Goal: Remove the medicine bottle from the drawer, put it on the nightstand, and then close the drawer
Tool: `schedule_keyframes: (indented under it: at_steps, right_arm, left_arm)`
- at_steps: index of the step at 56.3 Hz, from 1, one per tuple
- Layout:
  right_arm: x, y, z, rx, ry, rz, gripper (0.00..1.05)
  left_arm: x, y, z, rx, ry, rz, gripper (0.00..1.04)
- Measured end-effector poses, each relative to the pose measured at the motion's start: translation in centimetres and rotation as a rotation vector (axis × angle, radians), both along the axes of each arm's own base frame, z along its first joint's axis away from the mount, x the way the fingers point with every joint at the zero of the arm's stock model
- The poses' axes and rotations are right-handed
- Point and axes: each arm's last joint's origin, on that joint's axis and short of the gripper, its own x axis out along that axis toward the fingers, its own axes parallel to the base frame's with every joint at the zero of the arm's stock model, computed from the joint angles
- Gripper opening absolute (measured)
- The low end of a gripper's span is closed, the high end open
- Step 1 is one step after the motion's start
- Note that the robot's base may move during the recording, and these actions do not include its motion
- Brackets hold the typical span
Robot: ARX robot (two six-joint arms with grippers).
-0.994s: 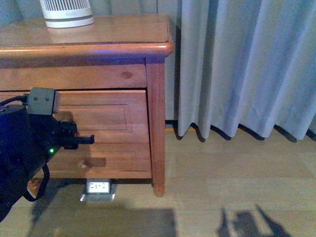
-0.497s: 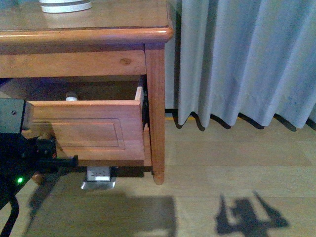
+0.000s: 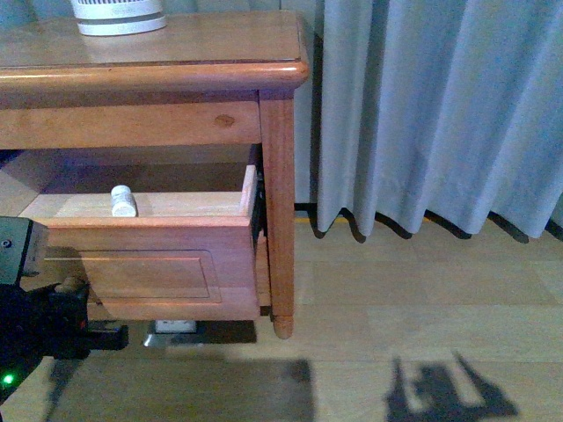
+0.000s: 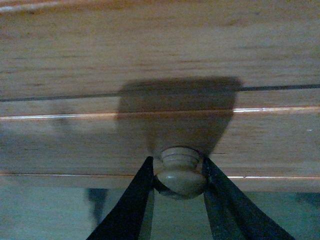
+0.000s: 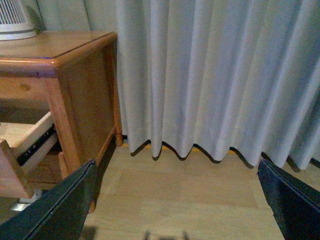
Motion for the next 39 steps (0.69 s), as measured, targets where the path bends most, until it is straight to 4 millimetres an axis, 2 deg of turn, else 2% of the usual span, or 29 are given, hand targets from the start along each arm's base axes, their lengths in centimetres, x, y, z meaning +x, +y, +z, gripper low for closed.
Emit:
schedule_keyframes:
  at_steps: [22, 23, 26, 29, 30, 35, 38, 39]
  right_arm:
    - [0.0, 0.0, 0.0, 0.0, 0.0, 0.0, 0.98]
    - [0.0, 0.0, 0.0, 0.0, 0.0, 0.0, 0.98]
    - [0.0, 0.0, 0.0, 0.0, 0.0, 0.0, 0.98]
    - [0.0, 0.0, 0.0, 0.0, 0.0, 0.0, 0.98]
    - [0.0, 0.0, 0.0, 0.0, 0.0, 0.0, 0.98]
    - [0.0, 0.0, 0.0, 0.0, 0.0, 0.0, 0.98]
    - [0.0, 0.0, 0.0, 0.0, 0.0, -0.001, 0.98]
    - [0.0, 0.0, 0.0, 0.0, 0.0, 0.0, 0.98]
  left_arm:
    - [0.0, 0.0, 0.0, 0.0, 0.0, -0.001, 0.25]
    - [0.0, 0.0, 0.0, -0.003, 0.0, 0.0, 0.26]
    - [-0.1, 0.0, 0.0, -0.002, 0.002, 0.001, 0.39]
    - [-0.1, 0.0, 0.0, -0.002, 0.004, 0.002, 0.46]
    - [-0.2, 0.0, -0.1, -0.001, 0.007, 0.002, 0.52]
    - [-0.4, 0.0, -0.1, 0.003, 0.011, 0.01, 0.68]
    - [-1.9, -0.6, 0.6, 0.046, 0.035, 0.074, 0.75]
    - [-3.2, -0.8, 1.2, 0.08, 0.056, 0.117, 0.79]
